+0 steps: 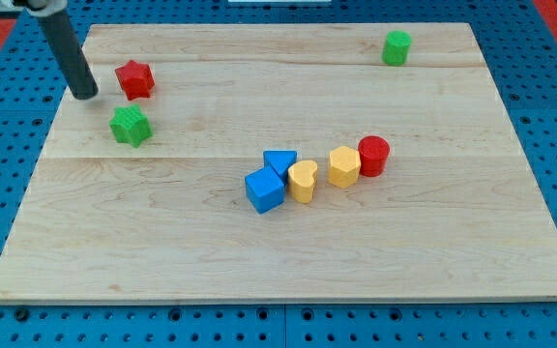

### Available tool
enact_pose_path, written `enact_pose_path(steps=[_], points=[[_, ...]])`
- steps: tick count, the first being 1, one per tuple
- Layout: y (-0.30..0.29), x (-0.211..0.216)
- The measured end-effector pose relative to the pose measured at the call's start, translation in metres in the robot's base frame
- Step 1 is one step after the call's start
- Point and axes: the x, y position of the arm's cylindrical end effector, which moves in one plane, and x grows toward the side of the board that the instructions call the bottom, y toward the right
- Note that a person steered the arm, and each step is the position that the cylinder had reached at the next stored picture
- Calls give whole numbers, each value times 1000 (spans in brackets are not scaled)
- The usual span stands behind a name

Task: Move the red star to the center

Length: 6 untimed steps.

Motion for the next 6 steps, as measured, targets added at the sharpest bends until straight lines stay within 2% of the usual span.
enact_pose_path(steps=[1,2,3,5,6], points=[[96,-26],[137,-3],[141,23],[204,31],[271,30]])
